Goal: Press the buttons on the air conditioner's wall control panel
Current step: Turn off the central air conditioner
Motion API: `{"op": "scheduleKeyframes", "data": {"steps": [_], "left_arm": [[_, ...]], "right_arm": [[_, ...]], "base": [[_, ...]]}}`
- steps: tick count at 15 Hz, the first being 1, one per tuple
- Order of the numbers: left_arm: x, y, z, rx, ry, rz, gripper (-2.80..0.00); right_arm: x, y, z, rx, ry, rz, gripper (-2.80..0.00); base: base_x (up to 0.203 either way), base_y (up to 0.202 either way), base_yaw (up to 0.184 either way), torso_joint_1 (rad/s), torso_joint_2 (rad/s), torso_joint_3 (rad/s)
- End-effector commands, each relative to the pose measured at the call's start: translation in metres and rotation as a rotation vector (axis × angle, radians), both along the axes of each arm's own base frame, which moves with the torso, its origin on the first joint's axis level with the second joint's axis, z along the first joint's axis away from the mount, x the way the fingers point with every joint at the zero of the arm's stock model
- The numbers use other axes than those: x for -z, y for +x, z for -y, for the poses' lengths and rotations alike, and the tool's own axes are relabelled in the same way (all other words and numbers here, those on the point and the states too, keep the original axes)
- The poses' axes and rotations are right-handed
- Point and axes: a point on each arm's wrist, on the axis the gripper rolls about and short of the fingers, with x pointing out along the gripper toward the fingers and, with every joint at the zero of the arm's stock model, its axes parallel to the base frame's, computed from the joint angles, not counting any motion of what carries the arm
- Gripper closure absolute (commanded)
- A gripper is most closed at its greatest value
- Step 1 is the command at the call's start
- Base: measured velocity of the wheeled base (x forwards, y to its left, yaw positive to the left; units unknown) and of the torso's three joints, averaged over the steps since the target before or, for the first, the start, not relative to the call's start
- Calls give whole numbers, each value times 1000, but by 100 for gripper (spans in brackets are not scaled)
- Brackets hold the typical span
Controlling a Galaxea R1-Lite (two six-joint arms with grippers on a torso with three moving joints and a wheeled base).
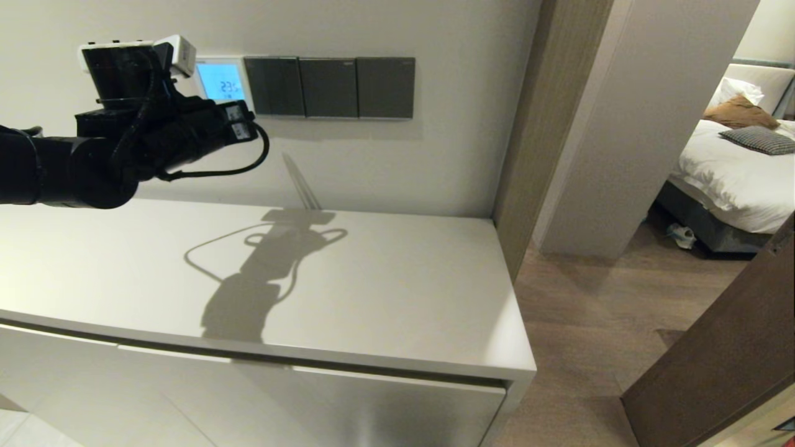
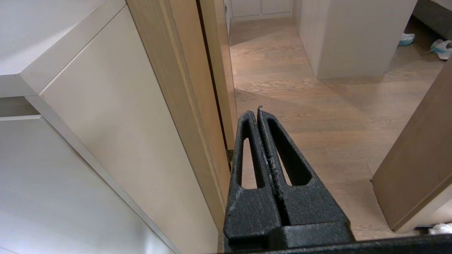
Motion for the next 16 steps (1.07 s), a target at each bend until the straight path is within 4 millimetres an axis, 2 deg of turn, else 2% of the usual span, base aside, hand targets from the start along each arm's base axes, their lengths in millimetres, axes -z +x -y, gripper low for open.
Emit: {"op": "scheduleKeyframes", "data": {"steps": [1, 16], "left_arm": [[0, 1, 0, -2, -2, 2, 0], [8, 21, -8, -41, -2, -8, 0]], "right_arm": [[0, 0, 0, -1, 0, -3, 0], [0, 0, 0, -1, 0, -3, 0]], "base": [[0, 0, 0, 0, 0, 0], [0, 0, 0, 0, 0, 0]]}}
